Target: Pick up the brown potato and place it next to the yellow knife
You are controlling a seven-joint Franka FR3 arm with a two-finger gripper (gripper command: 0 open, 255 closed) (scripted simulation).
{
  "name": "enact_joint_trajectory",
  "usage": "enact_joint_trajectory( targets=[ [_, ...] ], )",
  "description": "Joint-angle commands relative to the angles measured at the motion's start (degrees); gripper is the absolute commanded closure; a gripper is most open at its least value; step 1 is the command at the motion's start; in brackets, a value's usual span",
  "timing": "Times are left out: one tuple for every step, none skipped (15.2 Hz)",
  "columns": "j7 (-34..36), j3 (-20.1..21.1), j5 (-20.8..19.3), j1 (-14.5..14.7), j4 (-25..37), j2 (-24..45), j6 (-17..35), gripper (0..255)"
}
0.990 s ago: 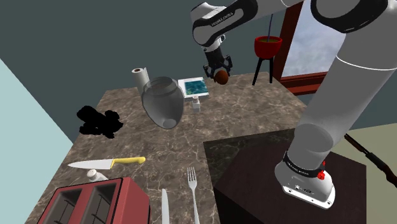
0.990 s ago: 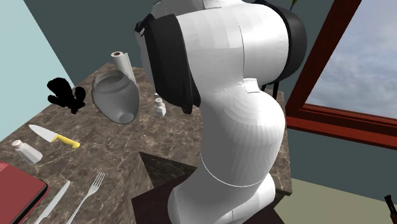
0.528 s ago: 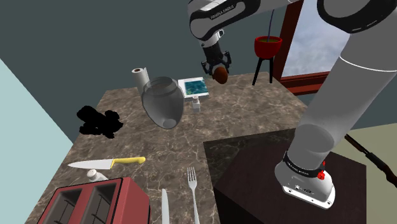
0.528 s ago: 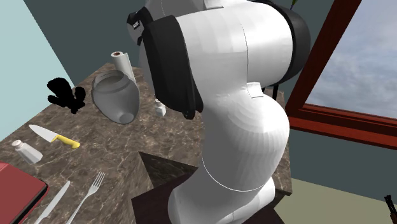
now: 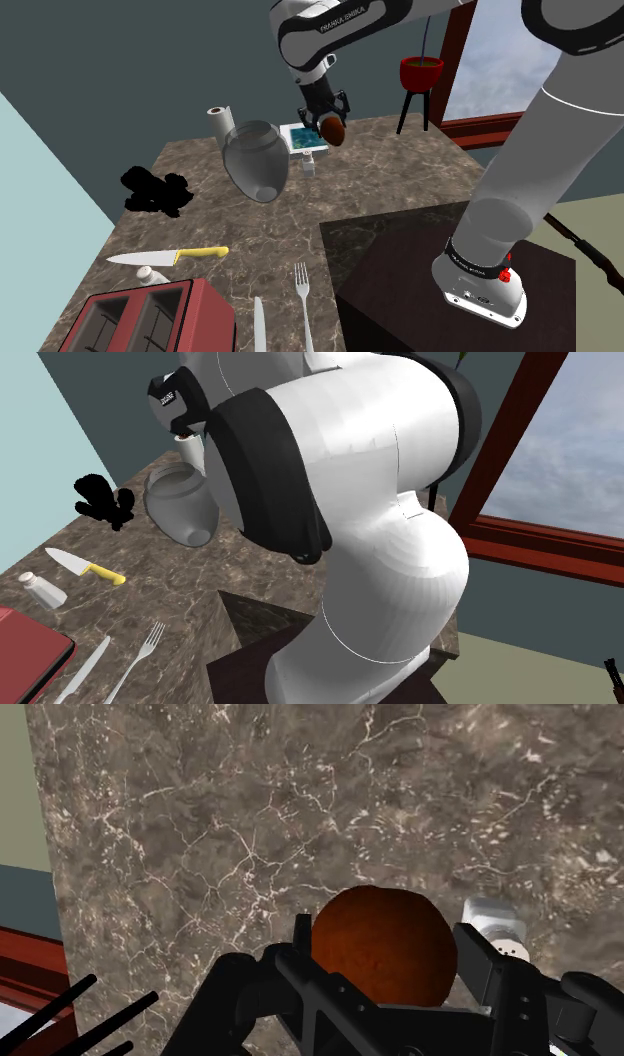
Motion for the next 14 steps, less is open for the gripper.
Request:
enact_joint_trajectory(
  targets=[
    [2.66, 1.55, 1.0, 1.36, -0.07, -0.28, -0.66, 255],
    [3.94, 2.33, 1.48, 2.02, 0.0, -0.28, -0.93, 255],
    [5.23, 3.1, 1.96, 2.68, 0.14, -0.22, -1.21, 255],
    [6.53, 3.87, 2.43, 3.34, 0.34, -0.1, -1.48, 255],
    [7.83, 4.64, 2.9, 4.01, 0.6, 0.08, -1.75, 255],
    [9.15, 5.41, 3.35, 4.67, 0.92, 0.32, -2.01, 255],
    [10.47, 6.18, 3.79, 5.34, 1.31, 0.61, -2.27, 255],
    [11.8, 6.95, 4.21, 5.99, 1.77, 0.96, -2.54, 255],
    [13.14, 7.69, 4.61, 6.67, 2.28, 1.37, -2.8, 255],
    [14.48, 8.44, 4.99, 7.35, 2.86, 1.85, -3.05, 255],
    [15.84, 9.19, 5.35, 8.02, 3.51, 2.38, -3.31, 255],
    [17.2, 9.94, 5.68, 8.68, 4.22, 2.97, -3.57, 255],
    [18.58, 10.7, 5.98, 9.34, 4.99, 3.62, -3.83, 255],
    [19.96, 11.46, 6.25, 9.99, 5.83, 4.32, -4.09, 255]
  ],
)
